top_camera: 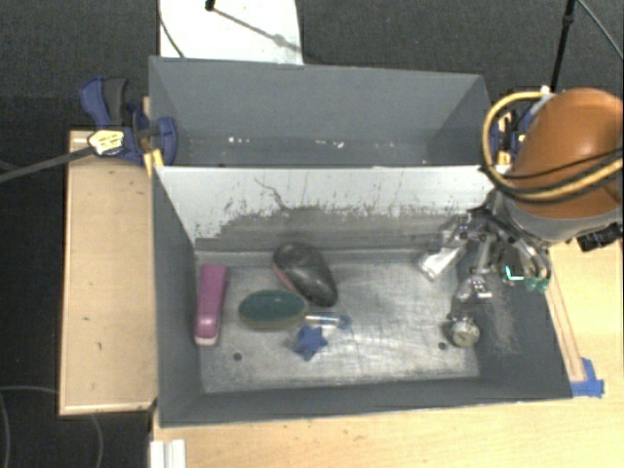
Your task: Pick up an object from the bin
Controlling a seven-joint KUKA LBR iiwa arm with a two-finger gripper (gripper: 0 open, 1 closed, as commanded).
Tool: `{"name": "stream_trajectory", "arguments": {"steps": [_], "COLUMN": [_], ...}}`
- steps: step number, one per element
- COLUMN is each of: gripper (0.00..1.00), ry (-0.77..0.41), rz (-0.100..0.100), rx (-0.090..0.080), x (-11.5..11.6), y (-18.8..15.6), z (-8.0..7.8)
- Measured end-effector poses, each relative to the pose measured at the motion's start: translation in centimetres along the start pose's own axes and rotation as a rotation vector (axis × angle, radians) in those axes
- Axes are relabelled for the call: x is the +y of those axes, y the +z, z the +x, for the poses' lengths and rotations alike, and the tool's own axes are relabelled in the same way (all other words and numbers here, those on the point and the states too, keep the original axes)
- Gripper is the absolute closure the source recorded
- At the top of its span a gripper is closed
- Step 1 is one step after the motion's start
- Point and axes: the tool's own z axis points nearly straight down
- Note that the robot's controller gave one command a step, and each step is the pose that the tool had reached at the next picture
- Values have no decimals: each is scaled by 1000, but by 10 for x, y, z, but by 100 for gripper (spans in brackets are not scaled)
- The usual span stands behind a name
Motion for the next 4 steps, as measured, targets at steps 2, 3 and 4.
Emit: {"name": "stream_trajectory", "arguments": {"steps": [2,3,4], "gripper": [0,0,0], "ry": [-751,-721,-887], "rz": [4,-1,-18], "rx": [-8,-5,-15], "x": [-76,-83,-71], "y": [111,108,139], "z": [16,28,35]}}
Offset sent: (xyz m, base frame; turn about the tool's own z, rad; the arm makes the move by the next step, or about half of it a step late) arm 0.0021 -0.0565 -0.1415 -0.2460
